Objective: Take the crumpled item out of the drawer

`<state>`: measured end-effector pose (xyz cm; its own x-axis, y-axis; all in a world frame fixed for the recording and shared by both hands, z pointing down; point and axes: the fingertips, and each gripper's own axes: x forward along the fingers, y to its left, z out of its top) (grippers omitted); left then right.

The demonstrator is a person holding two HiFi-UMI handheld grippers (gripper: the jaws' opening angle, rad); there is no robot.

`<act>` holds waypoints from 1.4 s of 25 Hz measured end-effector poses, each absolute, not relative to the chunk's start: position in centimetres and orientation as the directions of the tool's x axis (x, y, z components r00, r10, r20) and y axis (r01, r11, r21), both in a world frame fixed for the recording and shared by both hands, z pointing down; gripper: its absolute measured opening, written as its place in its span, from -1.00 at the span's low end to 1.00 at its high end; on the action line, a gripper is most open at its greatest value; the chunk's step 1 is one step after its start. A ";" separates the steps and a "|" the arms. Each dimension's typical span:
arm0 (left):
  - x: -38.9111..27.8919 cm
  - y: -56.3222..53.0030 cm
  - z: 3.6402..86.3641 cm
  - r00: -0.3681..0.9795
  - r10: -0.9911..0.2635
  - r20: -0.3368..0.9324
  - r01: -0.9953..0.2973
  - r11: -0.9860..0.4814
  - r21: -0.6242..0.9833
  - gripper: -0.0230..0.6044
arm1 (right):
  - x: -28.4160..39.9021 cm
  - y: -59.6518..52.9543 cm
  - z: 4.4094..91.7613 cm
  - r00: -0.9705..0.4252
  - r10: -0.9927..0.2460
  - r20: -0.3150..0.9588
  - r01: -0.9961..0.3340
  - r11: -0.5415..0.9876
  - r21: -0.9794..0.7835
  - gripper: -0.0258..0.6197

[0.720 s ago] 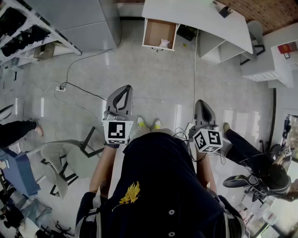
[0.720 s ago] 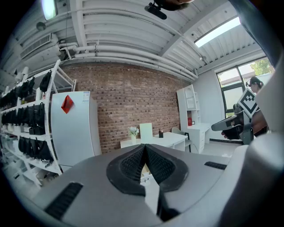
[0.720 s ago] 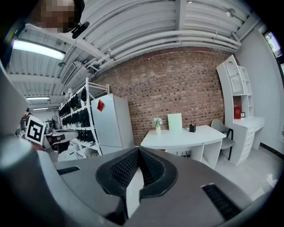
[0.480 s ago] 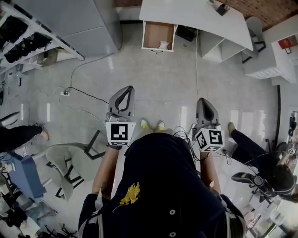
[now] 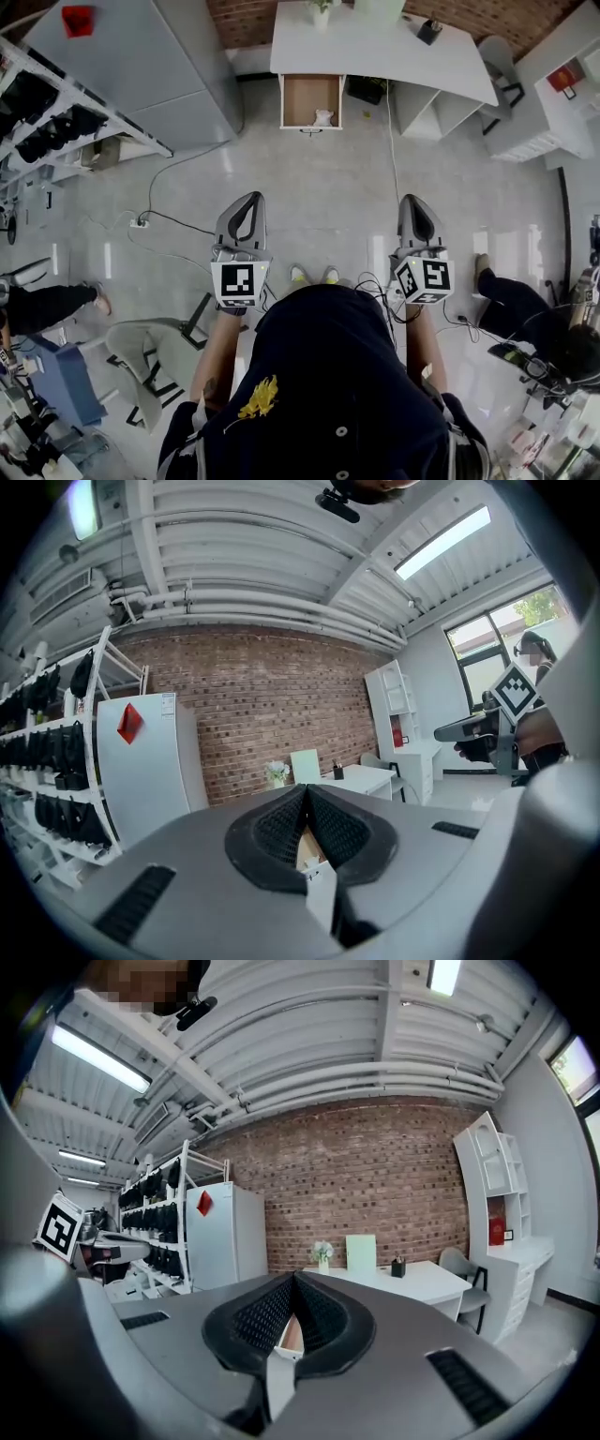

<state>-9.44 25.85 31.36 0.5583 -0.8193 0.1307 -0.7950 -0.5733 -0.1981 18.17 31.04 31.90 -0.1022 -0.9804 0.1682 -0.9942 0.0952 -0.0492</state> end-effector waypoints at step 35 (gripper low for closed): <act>-12.5 8.0 38.4 0.471 -0.849 0.240 -0.858 -0.504 -0.098 -0.87 | 14.8 8.7 35.6 -0.236 -0.950 0.204 -0.972 0.233 -0.037 0.47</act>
